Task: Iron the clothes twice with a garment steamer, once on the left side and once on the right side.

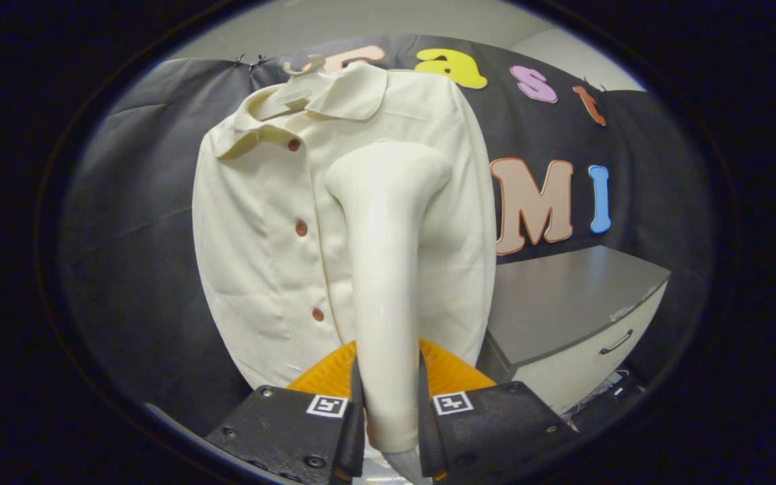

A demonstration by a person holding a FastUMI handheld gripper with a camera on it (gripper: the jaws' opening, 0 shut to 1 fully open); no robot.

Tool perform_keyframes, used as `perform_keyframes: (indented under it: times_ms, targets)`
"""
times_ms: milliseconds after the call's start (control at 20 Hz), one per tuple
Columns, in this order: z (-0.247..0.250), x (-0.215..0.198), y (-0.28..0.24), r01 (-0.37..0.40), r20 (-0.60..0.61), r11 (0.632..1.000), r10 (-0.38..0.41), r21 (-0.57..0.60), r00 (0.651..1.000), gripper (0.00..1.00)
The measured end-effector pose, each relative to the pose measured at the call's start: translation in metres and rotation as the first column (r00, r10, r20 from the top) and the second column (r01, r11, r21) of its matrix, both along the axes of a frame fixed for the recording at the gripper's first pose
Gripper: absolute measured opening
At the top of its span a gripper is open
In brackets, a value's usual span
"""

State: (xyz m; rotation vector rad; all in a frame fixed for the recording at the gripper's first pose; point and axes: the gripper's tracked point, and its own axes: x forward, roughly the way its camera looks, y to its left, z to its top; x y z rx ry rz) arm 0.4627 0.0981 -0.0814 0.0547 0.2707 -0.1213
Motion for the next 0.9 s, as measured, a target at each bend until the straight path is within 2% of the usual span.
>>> perform_keyframes:
  times_ms: [350,900]
  targets:
    - [-0.062,-0.007,-0.007,-0.022,-0.106,1.000,0.023,0.014,0.994,0.32]
    - [-0.155,-0.035,-0.011,-0.036,-0.261,0.998,0.050,0.058,0.964,0.32]
